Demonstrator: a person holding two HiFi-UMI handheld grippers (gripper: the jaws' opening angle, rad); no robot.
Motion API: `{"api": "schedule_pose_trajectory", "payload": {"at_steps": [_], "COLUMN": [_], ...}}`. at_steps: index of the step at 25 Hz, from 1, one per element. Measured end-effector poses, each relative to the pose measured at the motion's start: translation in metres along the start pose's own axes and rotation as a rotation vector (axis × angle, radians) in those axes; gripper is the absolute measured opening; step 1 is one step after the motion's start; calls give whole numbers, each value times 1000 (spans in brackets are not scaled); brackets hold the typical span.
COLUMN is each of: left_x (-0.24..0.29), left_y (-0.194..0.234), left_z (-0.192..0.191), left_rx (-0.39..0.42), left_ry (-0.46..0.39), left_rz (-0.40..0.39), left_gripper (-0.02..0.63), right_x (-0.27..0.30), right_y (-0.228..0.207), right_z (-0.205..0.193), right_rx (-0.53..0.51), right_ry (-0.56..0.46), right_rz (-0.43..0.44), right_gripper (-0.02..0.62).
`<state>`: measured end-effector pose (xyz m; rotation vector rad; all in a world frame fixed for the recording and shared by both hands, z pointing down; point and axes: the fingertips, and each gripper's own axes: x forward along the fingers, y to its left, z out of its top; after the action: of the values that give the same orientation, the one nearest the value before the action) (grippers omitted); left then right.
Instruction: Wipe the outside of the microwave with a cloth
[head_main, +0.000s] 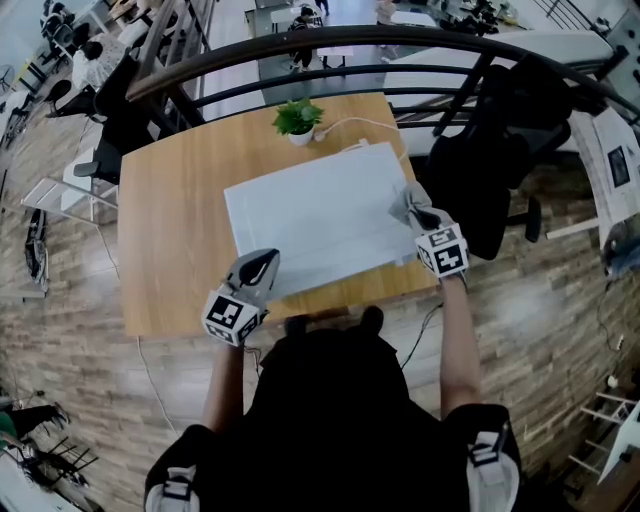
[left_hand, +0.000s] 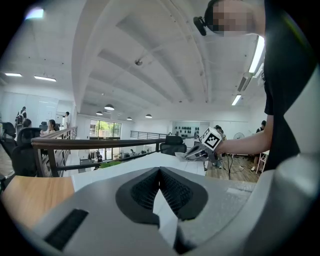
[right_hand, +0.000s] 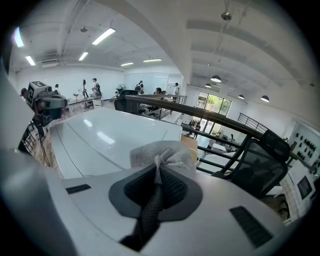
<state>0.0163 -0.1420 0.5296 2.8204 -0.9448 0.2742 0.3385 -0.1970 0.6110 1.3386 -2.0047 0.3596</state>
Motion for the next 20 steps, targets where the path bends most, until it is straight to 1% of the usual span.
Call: {"api": "schedule_pose_trajectory", "payload": {"at_steps": [4,10,16,20], "left_x": [-4,-11,-24,-34], "left_y": [3,5,12,18], "left_z": [0,-3,-3,-8], "left_rx": [6,0,11,12], "left_ry": [-7,-10,-13,-7], "left_rz": [5,1,0,4], "left_gripper": [3,3,2,3], "right_x": [7,13,13,12], "right_y": [2,9,9,9], "right_z": [7,13,16,24], "right_rx": [12,15,9,-38], "right_ry": [-16,2,13,28], "right_rz": [3,-1,-49,-83], "right_gripper": [12,12,11,11]}}
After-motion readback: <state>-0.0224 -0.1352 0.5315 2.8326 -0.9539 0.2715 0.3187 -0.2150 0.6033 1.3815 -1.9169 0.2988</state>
